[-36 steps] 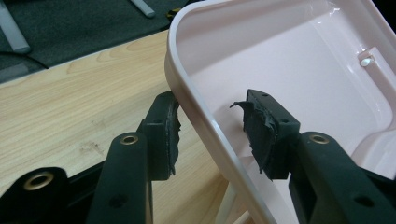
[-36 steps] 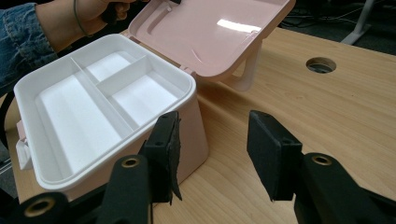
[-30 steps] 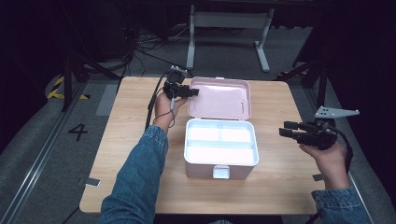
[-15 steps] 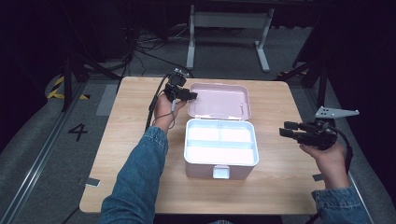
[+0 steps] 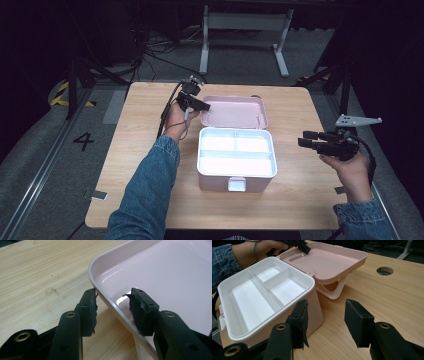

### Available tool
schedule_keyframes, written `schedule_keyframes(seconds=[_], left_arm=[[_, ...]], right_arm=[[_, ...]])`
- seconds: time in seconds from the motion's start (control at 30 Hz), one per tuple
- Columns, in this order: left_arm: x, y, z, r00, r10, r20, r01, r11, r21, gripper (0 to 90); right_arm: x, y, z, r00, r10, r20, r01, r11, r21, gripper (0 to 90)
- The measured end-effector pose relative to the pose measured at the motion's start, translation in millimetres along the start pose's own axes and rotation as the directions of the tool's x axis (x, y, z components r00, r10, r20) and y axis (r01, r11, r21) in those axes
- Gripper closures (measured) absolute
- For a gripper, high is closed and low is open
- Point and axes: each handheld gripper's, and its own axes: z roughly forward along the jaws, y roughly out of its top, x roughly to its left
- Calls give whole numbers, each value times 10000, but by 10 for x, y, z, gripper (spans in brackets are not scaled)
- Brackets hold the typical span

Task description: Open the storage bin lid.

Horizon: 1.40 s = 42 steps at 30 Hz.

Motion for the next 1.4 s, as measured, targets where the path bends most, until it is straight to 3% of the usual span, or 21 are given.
schedule_keyframes(seconds=[0.2,0.3,0.37,0.47,0.5,0.53,0.57,0.6,0.63,0.77,0.87,1.0,1.1,1.23,1.33,1.4], left_arm=[[-11,2,-49,9998,-41,-218,40,10000,-54,528],[19,-15,-160,9994,-336,53,338,9988,-359,502],[-3,-19,-241,9997,-225,86,230,9979,-610,499],[-117,-27,-430,9985,298,461,-253,9952,-945,494],[-117,-27,-430,9985,298,461,-253,9952,-945,489],[-212,-44,-564,9959,731,539,-668,9916,-1103,486],[-212,-44,-564,9959,731,539,-668,9916,-1103,485],[-309,-72,-712,9913,1081,753,-976,9864,-1320,483],[-309,-72,-712,9913,1081,753,-976,9864,-1320,481],[-502,-158,-1017,9789,1800,965,-1614,9714,-1742,472],[-605,-242,-1205,9716,2081,1122,-1853,9650,-1855,460],[-684,-379,-1401,9678,2275,1076,-2041,9597,-1930,459],[-707,-522,-1550,9687,2296,940,-2089,9593,-1902,457],[-706,-698,-1751,9724,1880,1380,-1526,9604,-2332,423],[-737,-819,-1858,9771,1918,926,-1679,9611,-2194,416],[-747,-910,-1892,9807,1861,592,-1724,9673,-1858,408]], right_arm=[[-3,-3,5,10000,22,-18,-22,10000,18,537],[-8,-4,10,10000,62,-37,-62,10000,23,535],[-9,-6,22,10000,52,-37,-52,10000,51,534],[-7,-4,35,9999,87,-50,-87,9999,69,532],[-7,-4,35,9999,87,-50,-87,9999,69,532],[-6,-6,38,9999,88,-65,-87,9999,95,532],[-6,-6,38,9999,88,-65,-87,9999,95,532],[-14,-4,43,9999,128,-84,-128,9999,61,530],[-14,-4,43,9999,128,-84,-128,9999,61,530],[-22,8,59,9999,124,-113,-123,9999,95,530],[-21,51,67,9998,18,-189,-18,10000,14,527],[-49,98,88,9998,-38,-216,37,10000,-22,524],[-74,127,119,9997,-50,-259,51,10000,22,521],[-101,157,145,9997,-66,-254,67,10000,15,521],[-122,166,161,9997,-53,-234,54,10000,34,521],[-133,168,173,9997,-87,-226,89,9999,60,520]])
